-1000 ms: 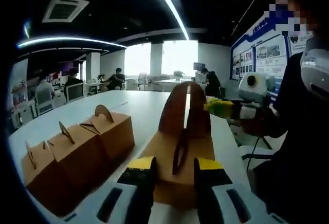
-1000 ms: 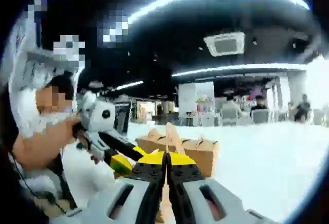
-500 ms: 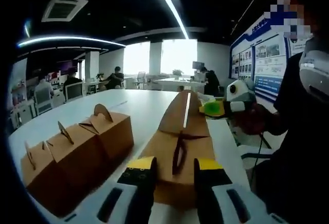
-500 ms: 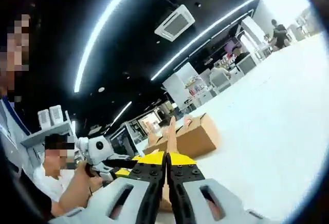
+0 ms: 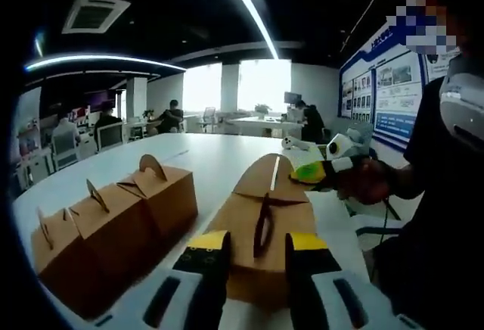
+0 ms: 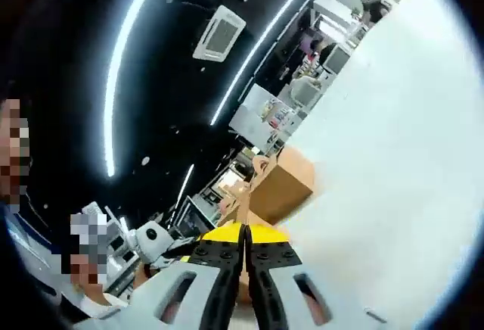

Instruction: Pick up one paper box from the group, open the paper box, and remove the item inside

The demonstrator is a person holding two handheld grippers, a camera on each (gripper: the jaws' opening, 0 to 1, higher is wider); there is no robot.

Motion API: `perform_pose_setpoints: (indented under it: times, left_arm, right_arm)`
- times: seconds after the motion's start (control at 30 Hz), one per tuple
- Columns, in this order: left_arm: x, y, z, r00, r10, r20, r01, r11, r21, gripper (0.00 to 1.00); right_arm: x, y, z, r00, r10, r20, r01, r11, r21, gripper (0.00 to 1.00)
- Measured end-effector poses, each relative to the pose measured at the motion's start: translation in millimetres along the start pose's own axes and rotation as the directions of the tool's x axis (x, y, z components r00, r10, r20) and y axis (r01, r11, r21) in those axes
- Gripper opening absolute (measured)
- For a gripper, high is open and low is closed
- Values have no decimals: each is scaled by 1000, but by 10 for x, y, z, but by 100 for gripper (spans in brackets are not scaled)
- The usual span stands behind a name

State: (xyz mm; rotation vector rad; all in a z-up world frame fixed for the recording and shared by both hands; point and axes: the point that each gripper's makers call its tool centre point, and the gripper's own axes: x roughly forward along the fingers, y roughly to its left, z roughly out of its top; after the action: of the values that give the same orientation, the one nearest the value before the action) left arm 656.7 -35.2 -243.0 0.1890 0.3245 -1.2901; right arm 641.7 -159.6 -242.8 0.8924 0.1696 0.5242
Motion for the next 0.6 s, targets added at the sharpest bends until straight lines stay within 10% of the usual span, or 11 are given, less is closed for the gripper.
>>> perform_pose_setpoints:
  times: [0.17,0.4,0.5,0.6]
  left_arm:
    - [2,-3,1,1000,-4,1,4,1000,1,31]
    - [3,-2,3,1000,1,-4,-1,1000,3,31]
    - [2,0,4,1000,-1,-3,1,1000,3,31]
    - [3,4,7,1000,1,-1,-1,1000,2,31]
  right_arm:
    - [7,70,37,1000,-2,1,2,994,-113,3]
    - [55,303,271,998,39,53,-11,898,-439,20]
    - [52,451,449,994,60,93,6,810,-586,33]
    - [15,740,650,985,110,135,37,625,-780,33]
